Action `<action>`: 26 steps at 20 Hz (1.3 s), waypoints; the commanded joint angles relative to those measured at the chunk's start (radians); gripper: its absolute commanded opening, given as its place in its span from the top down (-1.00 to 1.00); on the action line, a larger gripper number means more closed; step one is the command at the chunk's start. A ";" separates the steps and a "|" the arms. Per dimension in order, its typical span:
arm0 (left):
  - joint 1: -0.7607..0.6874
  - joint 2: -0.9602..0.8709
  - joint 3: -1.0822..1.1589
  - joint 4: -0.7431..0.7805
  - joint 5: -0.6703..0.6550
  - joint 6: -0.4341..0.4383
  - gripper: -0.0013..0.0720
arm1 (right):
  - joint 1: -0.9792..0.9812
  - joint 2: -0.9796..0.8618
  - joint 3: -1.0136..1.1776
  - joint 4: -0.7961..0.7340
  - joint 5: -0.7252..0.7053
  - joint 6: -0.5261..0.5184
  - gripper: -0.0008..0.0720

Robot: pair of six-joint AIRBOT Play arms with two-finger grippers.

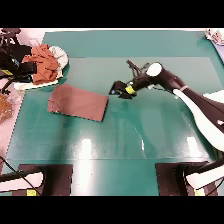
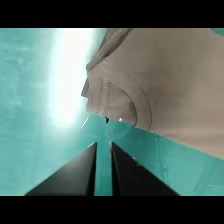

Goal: Fold the shirts.

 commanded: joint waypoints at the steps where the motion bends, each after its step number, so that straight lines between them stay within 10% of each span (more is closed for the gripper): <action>1: 0.001 0.000 0.001 -0.032 -0.007 0.001 0.62 | -0.014 0.132 -0.294 0.192 -0.178 -0.136 -0.92; 6: 0.001 0.000 0.001 -0.051 -0.008 0.001 0.62 | 0.113 0.091 -0.441 0.580 -0.420 -0.428 -0.92; 12: 0.001 0.000 0.001 -0.100 -0.008 0.000 0.62 | 0.325 -0.201 -0.151 0.748 -0.592 -0.470 -0.88; 15: 0.001 0.000 0.001 -0.103 -0.008 0.001 0.62 | 0.348 -0.282 0.093 0.734 -0.578 -0.472 -0.47; 16: 0.001 0.000 0.001 -0.103 -0.008 0.001 0.62 | 0.336 -0.272 0.151 0.706 -0.547 -0.472 0.63; 17: 0.001 0.000 0.001 -0.103 -0.008 0.001 0.62 | 0.316 -0.242 0.200 0.643 -0.502 -0.468 0.93; 23: 0.001 0.000 0.001 -0.146 -0.019 0.001 0.62 | 0.036 0.071 0.404 -0.191 -0.092 0.120 0.94; 26: 0.001 0.000 0.001 -0.229 -0.027 0.001 0.62 | -0.223 0.152 0.517 -0.394 0.148 0.248 0.94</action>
